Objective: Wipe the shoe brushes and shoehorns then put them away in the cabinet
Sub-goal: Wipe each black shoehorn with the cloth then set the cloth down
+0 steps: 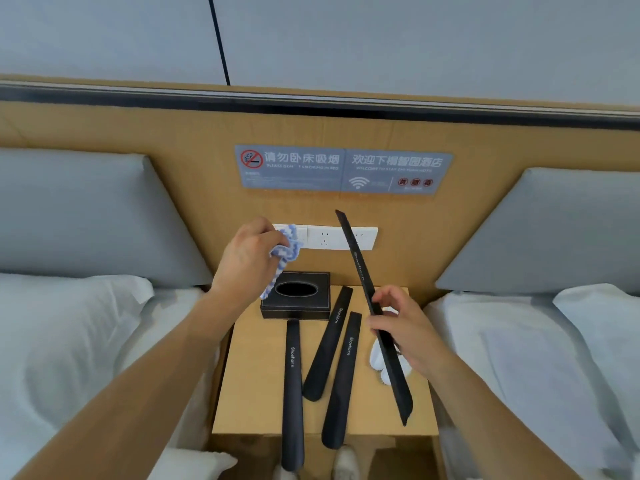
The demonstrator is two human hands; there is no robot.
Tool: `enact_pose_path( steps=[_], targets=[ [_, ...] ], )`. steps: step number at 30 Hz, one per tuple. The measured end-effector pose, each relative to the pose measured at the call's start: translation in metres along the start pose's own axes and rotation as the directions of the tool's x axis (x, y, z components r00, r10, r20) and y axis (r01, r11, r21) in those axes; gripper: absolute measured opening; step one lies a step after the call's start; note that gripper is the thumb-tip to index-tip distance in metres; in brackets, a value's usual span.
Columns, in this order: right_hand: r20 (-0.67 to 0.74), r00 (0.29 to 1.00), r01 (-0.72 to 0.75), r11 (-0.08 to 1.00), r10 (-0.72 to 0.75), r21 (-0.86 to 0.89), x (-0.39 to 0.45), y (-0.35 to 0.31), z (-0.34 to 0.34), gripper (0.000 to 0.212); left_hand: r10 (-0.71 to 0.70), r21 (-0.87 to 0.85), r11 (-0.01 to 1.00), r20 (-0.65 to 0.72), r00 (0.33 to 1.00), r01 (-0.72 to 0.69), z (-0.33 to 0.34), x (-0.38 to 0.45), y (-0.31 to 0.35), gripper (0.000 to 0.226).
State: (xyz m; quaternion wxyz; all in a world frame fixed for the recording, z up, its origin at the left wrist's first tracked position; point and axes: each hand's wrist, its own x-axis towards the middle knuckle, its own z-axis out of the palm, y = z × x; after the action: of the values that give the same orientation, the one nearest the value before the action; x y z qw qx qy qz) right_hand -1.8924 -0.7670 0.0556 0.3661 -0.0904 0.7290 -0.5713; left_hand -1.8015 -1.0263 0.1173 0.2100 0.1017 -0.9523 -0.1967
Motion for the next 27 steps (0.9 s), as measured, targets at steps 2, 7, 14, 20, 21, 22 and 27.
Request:
enact_pose_path(
  steps=[2,7,14,20,21,22,27],
  targets=[
    [-0.055,0.997,-0.059,0.996,0.055,-0.067,0.004,0.02,0.002,0.026,0.002,-0.034,0.999,0.022,1.0,-0.001,0.011,-0.003,0.002,0.015],
    [-0.233,0.961,-0.22,0.925,0.151,-0.31,0.022,0.066,0.01,0.02,-0.007,-0.073,0.997,0.141,0.99,0.018,0.036,-0.006,0.009,0.008],
    [-0.294,0.928,-0.36,0.766,0.231,-0.533,0.052,0.116,0.018,0.025,-0.073,-0.061,0.994,0.198,0.978,0.086,0.08,-0.01,0.006,0.019],
    [-0.337,0.899,-0.436,0.654,0.28,-0.618,0.084,0.164,0.036,0.021,-0.097,-0.037,0.993,0.289,0.953,0.112,0.123,-0.024,-0.006,0.018],
    [-0.351,0.894,-0.446,0.642,0.28,-0.624,0.089,0.171,0.039,0.02,-0.097,-0.03,0.993,0.301,0.949,0.111,0.129,-0.028,-0.009,0.017],
    [-0.359,0.891,-0.451,0.624,0.277,-0.638,0.095,0.177,0.042,0.019,-0.097,-0.02,0.994,0.311,0.946,0.108,0.134,-0.031,-0.011,0.017],
    [-0.373,0.886,-0.464,0.536,0.275,-0.706,0.121,0.197,0.051,0.02,-0.111,-0.007,0.993,0.355,0.928,0.121,0.154,-0.048,-0.027,0.017]
  ],
)
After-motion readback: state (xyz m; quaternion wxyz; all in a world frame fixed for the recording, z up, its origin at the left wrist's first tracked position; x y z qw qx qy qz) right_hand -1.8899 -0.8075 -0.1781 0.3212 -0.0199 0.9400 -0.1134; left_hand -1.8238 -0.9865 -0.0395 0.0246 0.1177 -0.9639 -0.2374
